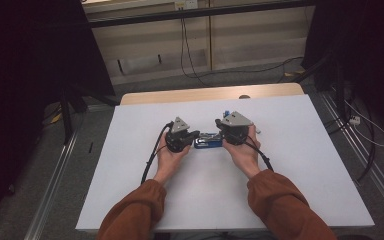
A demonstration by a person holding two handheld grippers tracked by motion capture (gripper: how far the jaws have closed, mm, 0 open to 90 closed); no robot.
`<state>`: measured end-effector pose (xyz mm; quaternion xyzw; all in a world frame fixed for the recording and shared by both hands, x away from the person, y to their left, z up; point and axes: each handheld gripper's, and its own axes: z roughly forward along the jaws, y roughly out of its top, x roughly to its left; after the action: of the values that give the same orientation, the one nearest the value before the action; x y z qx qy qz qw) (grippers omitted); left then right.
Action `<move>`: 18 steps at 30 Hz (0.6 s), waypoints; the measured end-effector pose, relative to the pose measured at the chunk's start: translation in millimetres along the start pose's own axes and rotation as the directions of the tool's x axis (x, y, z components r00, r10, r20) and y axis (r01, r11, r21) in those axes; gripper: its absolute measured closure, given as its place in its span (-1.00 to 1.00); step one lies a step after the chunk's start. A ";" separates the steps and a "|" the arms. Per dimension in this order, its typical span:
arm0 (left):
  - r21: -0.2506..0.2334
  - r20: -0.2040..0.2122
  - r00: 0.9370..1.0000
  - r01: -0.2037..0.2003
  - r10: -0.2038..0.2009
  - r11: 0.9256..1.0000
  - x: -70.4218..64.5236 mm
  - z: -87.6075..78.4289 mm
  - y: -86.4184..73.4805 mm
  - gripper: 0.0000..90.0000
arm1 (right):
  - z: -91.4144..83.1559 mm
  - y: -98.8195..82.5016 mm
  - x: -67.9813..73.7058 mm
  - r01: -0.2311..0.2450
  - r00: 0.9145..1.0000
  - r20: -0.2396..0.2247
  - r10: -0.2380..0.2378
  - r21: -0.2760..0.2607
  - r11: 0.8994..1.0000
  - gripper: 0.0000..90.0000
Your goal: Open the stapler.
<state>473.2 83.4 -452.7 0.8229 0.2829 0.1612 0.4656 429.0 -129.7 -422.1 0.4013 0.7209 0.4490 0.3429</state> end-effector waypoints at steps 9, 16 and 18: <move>-0.001 0.002 1.000 -0.004 0.004 1.000 0.5 -0.1 -0.2 1.00 | -3.7 0.0 -8.3 0.000 1.000 0.019 0.000 0.002 1.000 1.00; 0.000 0.000 1.000 -0.003 0.003 1.000 -0.3 0.0 0.0 1.00 | -5.8 -1.2 -9.9 0.013 1.000 0.018 -0.013 0.003 1.000 1.00; 0.001 0.000 1.000 -0.003 0.003 1.000 -0.3 -0.1 0.1 1.00 | -5.9 -1.3 -10.3 0.015 1.000 0.017 -0.015 0.003 1.000 1.00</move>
<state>472.9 83.2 -452.6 0.8236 0.2820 0.1619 0.4648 428.2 -141.3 -419.8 0.4002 0.7216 0.4422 0.3517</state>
